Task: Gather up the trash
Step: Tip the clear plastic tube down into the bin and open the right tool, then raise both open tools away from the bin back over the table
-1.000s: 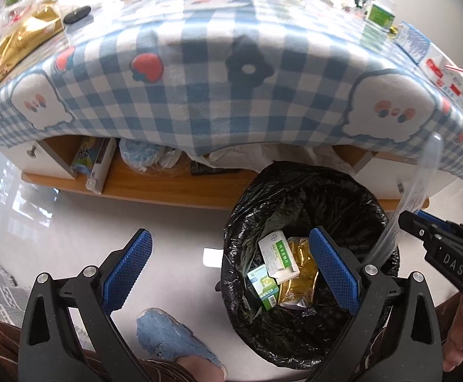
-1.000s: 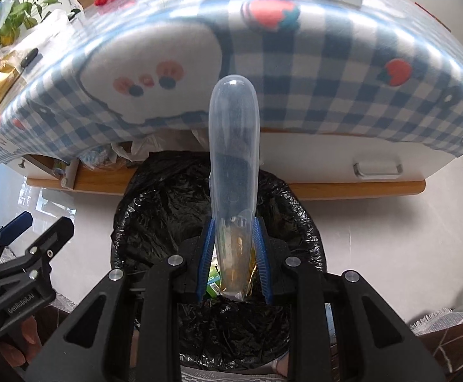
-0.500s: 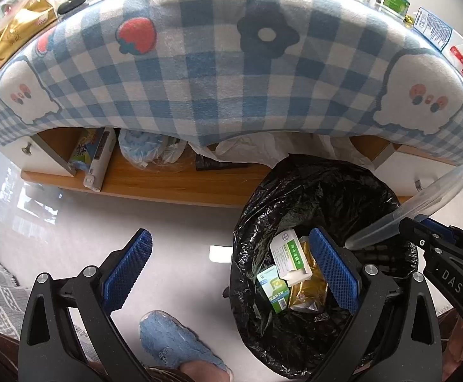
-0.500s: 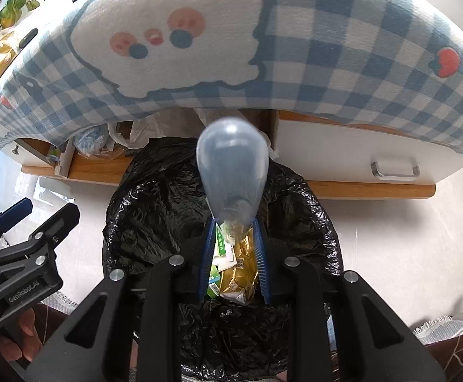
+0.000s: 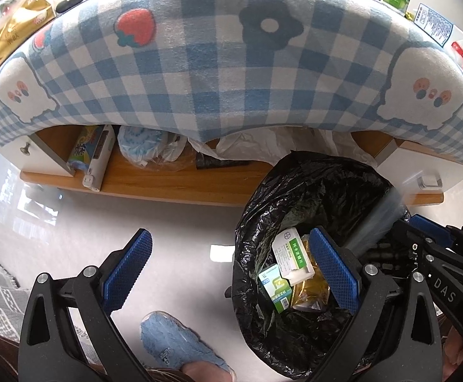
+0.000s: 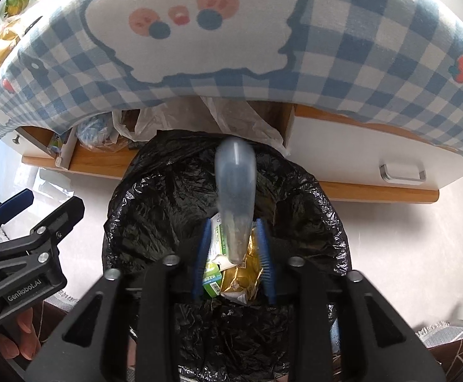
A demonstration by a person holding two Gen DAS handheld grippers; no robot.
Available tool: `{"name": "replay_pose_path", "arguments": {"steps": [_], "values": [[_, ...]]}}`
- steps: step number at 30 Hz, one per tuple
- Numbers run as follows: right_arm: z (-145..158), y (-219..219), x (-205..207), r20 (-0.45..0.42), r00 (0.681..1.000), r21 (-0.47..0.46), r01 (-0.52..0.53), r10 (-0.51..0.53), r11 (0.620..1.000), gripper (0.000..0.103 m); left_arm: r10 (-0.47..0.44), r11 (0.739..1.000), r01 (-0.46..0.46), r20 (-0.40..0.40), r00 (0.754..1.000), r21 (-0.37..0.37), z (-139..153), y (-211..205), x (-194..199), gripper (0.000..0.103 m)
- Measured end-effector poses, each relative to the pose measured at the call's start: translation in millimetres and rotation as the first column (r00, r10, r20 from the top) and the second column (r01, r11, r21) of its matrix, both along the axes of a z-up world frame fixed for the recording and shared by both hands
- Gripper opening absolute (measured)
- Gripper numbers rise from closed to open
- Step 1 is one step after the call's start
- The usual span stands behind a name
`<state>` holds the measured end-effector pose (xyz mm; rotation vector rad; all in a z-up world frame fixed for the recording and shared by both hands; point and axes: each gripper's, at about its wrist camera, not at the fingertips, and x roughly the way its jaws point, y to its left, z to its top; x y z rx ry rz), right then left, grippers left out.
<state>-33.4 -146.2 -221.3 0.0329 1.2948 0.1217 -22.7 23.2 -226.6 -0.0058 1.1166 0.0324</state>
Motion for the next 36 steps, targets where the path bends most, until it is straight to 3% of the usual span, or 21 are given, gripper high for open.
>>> {"name": "replay_pose_path", "arguments": {"steps": [7, 16, 21, 36], "values": [[17.0, -5.2, -0.8, 0.045, 0.999, 0.003, 0.017, -0.017, 1.0, 0.064, -0.006, 1.0, 0.007, 0.028, 1.0, -0.003, 17.1, -2.2, -1.1, 0.097], [64.2, -12.1, -3.5, 0.139, 0.99, -0.001, 0.037, -0.036, 0.999, 0.087, -0.026, 1.0, 0.026, 0.092, 0.995, -0.005, 58.5, -4.0, -5.2, 0.097], [86.3, -15.0, -2.6, 0.175, 0.984, -0.01, 0.043, -0.041, 0.999, 0.094, -0.03, 0.999, 0.032, 0.118, 0.993, -0.014, 81.2, -1.9, -4.9, 0.097], [142.7, -29.7, -3.3, 0.282, 0.958, -0.057, 0.072, -0.053, 0.996, 0.095, -0.036, 0.999, 0.041, 0.154, 0.987, -0.029, 131.0, 2.0, -2.0, 0.097]]}}
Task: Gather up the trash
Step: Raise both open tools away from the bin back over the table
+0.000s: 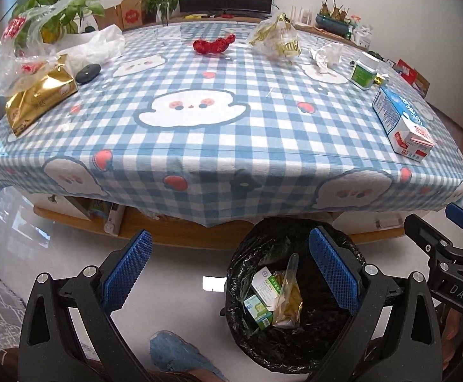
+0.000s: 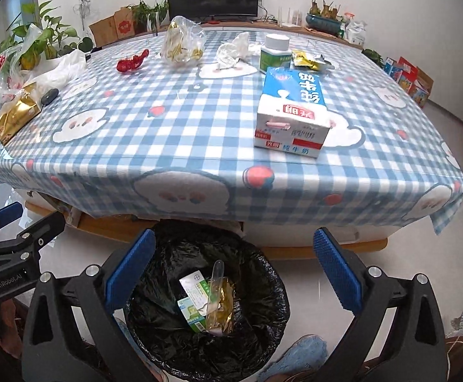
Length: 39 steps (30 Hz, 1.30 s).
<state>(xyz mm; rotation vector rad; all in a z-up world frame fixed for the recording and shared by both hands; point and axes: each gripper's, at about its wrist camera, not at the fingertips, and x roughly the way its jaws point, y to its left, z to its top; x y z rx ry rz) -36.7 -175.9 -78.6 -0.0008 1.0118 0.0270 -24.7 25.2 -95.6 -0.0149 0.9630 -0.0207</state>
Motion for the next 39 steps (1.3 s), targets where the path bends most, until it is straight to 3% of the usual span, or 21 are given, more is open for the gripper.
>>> {"name": "replay_pose_path", "arguments": {"steps": [25, 39], "values": [[73.5, -22.7, 36.7, 0.142, 0.99, -0.035, 0.0, 0.005, 0.999, 0.095, -0.016, 1.0, 0.015, 0.081, 0.997, 0.013, 54.8, -8.5, 51.9, 0.097], [80.4, -49.7, 78.4, 0.13, 0.991, 0.027, 0.022, -0.025, 0.999, 0.095, 0.011, 1.0, -0.01, 0.086, 0.996, -0.008, 70.8, -1.5, 93.5, 0.097]]}}
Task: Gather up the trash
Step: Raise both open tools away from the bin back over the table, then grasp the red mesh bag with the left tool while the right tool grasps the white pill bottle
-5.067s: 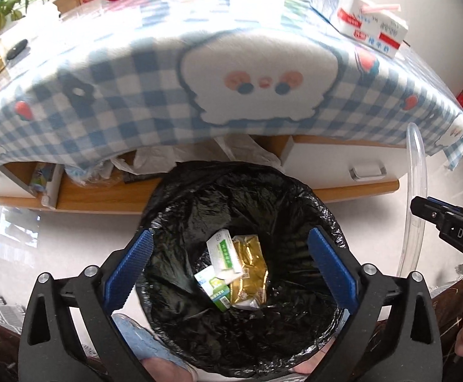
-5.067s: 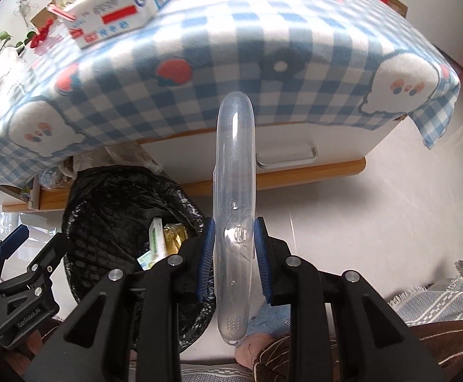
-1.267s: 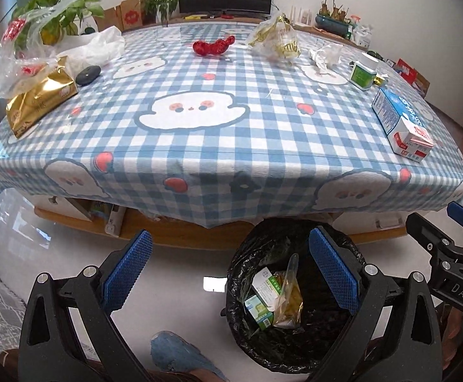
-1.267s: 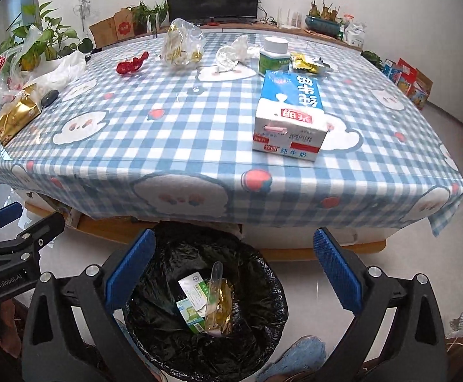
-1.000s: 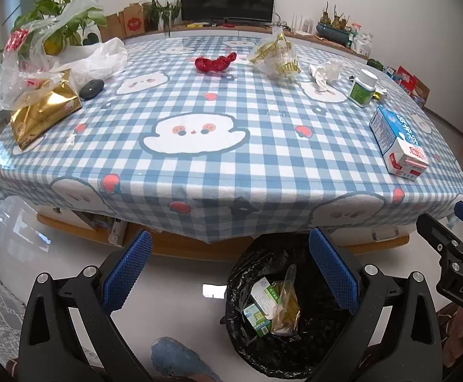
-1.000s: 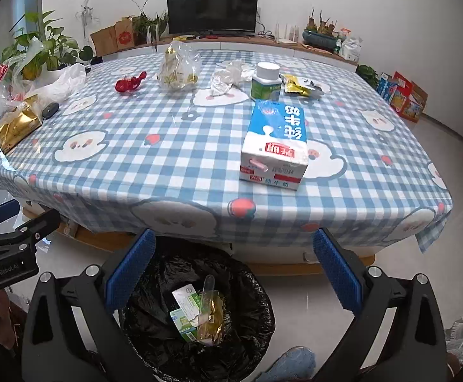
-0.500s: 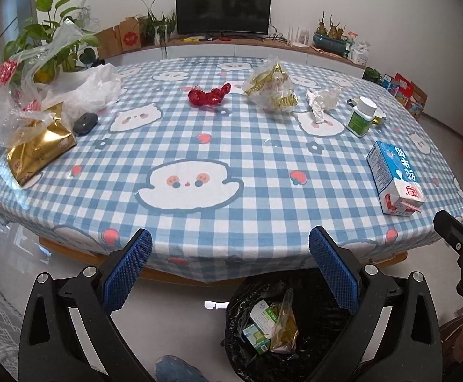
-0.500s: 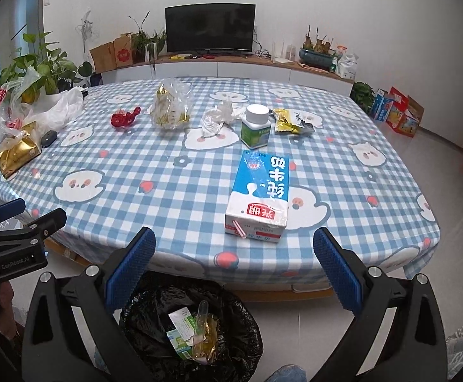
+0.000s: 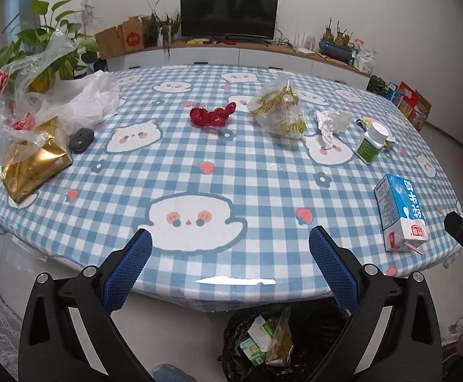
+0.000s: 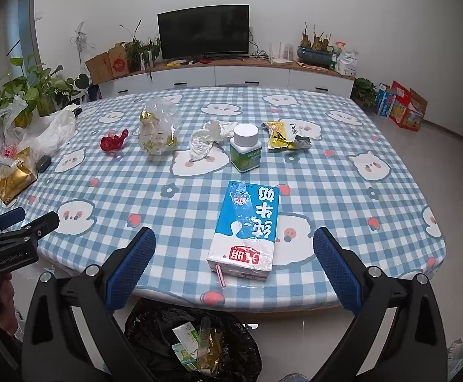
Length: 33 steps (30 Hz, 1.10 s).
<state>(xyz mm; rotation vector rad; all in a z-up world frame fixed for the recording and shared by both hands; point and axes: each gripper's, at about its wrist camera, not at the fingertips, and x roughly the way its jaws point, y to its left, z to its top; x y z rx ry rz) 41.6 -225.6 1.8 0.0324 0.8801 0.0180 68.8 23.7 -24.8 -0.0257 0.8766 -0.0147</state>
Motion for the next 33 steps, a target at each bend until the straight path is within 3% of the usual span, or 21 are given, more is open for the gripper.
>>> {"name": "replay_pose_path", "arguments": {"steps": [28, 33], "values": [[-7.1, -13.9, 97.4, 0.004, 1.0, -0.013, 0.008, -0.008, 1.0, 0.095, 0.025, 0.999, -0.025, 0.012, 1.0, 0.041, 1.4, 12.8, 102.8, 0.097], [-11.7, -12.1, 115.5, -0.012, 1.0, -0.015, -0.003, 0.002, 1.0, 0.091, 0.032, 0.999, -0.033, 0.017, 0.999, 0.044, -0.1, 17.8, 125.4, 0.096]]}}
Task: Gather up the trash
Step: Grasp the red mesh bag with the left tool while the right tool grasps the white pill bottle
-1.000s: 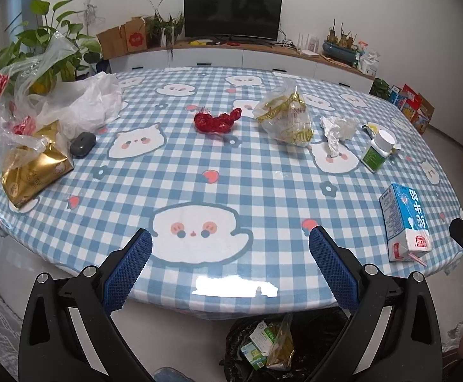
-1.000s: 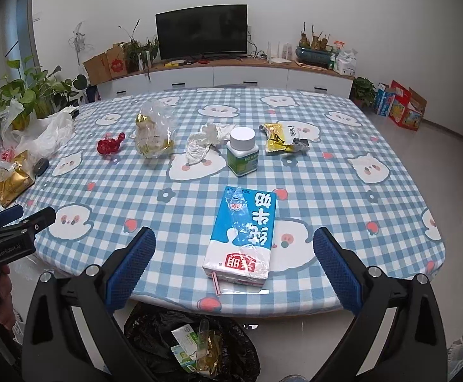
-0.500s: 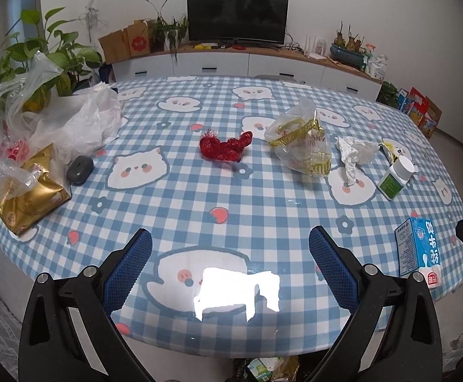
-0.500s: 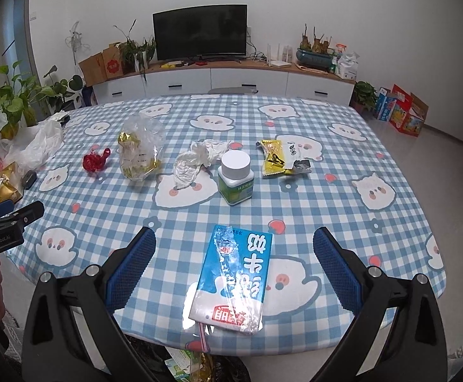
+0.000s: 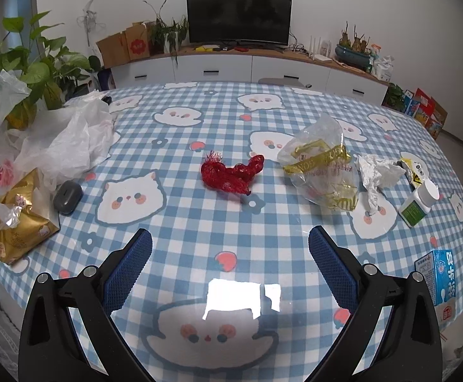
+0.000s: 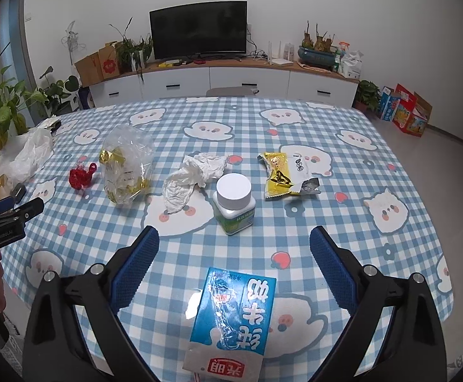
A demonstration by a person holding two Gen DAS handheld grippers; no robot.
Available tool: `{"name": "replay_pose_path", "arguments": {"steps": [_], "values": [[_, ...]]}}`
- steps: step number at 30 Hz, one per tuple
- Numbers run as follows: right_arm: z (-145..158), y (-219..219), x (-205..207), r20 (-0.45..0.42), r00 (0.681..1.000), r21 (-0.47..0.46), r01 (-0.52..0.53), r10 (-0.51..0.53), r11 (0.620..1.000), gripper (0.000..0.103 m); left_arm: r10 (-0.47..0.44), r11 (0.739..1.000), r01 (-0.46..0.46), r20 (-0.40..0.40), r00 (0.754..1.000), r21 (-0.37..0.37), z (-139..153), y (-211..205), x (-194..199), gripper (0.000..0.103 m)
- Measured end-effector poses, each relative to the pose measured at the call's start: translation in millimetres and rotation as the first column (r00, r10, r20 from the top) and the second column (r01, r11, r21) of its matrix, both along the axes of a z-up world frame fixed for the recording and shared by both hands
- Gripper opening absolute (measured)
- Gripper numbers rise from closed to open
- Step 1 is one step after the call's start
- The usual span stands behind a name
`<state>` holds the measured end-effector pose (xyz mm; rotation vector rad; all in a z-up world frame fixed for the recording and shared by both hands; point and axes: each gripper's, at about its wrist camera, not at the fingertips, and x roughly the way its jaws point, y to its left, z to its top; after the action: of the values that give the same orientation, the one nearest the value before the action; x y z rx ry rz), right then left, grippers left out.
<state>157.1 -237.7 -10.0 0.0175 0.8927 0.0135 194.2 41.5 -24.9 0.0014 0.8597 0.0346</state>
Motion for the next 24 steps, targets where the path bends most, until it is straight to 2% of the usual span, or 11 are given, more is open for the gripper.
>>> {"name": "replay_pose_path", "arguments": {"steps": [9, 13, 19, 24], "values": [[-7.0, 5.2, 31.5, -0.02, 1.0, -0.016, 0.002, -0.002, 1.0, 0.086, 0.032, 0.999, -0.032, -0.01, 0.999, -0.01, -1.5, 12.3, 48.4, 0.096], [-15.2, 6.4, 43.7, -0.046, 0.999, -0.028, 0.002, -0.003, 1.0, 0.081, 0.03, 0.999, -0.03, -0.027, 0.999, 0.012, -4.5, 12.0, 68.5, 0.096], [-23.4, 3.4, 58.9, -0.068, 0.998, -0.023, 0.013, -0.014, 1.0, 0.078, 0.046, 0.998, -0.043, -0.054, 0.997, 0.045, -9.8, 13.7, 98.3, 0.096], [-28.0, 3.3, 64.3, -0.079, 0.997, -0.017, 0.011, -0.012, 1.0, 0.076, 0.041, 0.999, -0.039, -0.071, 0.997, 0.029, -12.1, 9.6, 119.7, 0.096]]}}
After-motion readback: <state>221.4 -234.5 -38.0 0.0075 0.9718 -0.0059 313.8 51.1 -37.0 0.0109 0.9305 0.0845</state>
